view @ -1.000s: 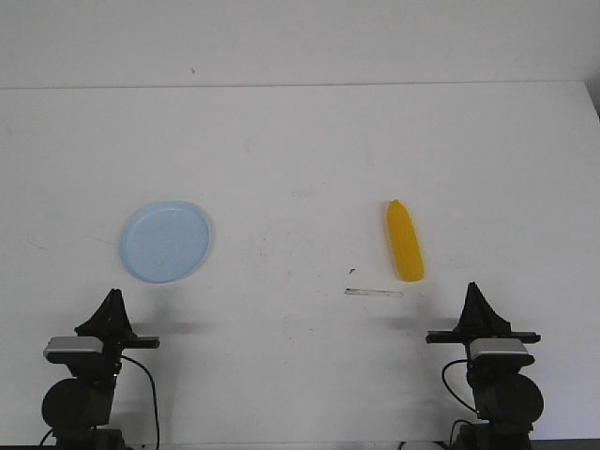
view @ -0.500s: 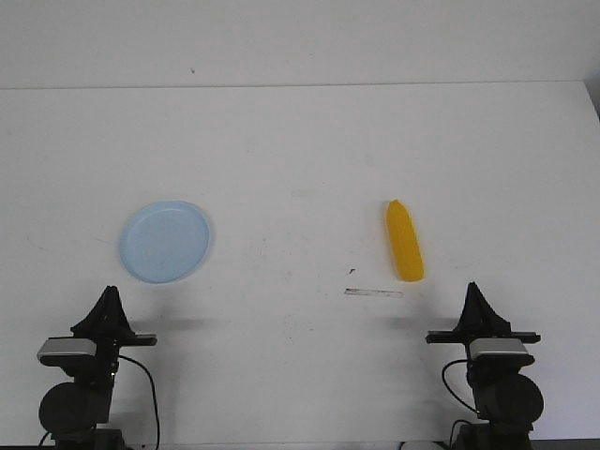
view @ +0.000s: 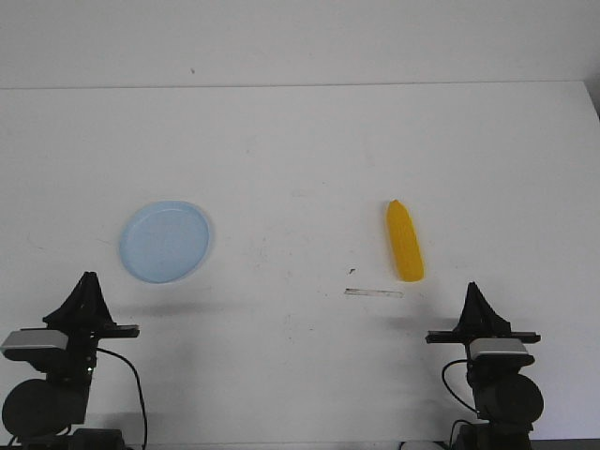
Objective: Place corn on plate with both arms
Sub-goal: 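Raise the left gripper from rest toward the light blue plate, then lower the left gripper and grip the rim of the blue plate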
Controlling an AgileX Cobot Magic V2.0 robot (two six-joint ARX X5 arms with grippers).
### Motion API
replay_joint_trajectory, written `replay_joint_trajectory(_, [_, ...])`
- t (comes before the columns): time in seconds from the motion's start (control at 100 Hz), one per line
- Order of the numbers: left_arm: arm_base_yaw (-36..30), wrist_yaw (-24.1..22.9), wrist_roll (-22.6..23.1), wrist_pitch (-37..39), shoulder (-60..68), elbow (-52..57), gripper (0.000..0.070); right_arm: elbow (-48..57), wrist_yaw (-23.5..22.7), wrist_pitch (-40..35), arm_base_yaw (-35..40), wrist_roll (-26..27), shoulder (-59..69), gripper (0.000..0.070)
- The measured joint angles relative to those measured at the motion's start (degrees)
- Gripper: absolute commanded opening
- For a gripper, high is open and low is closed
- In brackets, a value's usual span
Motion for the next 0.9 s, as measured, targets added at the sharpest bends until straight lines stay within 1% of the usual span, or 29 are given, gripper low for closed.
replay_joint_trajectory(0.18, [0.0, 0.0, -0.59, -8.31, 8.94, 10.64, 0.0001, 0.0, 0.0, 0.0, 0.0, 0.0, 0.0, 0.001])
replay_joint_trajectory(0.34, [0.0, 0.0, -0.92, -12.37, 16.94, 16.94, 0.0001, 0.0, 0.02, 0.0, 0.0, 0.0, 0.0, 0.001])
replay_joint_trajectory(0.42, [0.0, 0.0, -2.8, -13.77, 21.09, 18.88, 0.0001, 0.0, 0.0, 0.0, 0.0, 0.0, 0.0, 0.001])
replay_joint_trajectory(0.56, [0.0, 0.0, -8.22, -17.33, 29.05, 22.29, 0.0001, 0.0, 0.0, 0.0, 0.0, 0.0, 0.0, 0.001])
replay_joint_trajectory(0.67, [0.0, 0.04, -9.88, -21.18, 35.01, 24.61, 0.0001, 0.0, 0.0, 0.0, 0.0, 0.0, 0.0, 0.001])
replay_joint_trajectory(0.81, [0.13, 0.74, -10.56, -25.24, 40.63, 27.04, 0.0001, 0.0, 0.0, 0.0, 0.0, 0.0, 0.0, 0.001])
replay_joint_trajectory(0.9, [1.01, 2.1, -10.95, -28.37, 44.85, 30.56, 0.0001, 0.0, 0.02, 0.0, 0.0, 0.0, 0.0, 0.001])
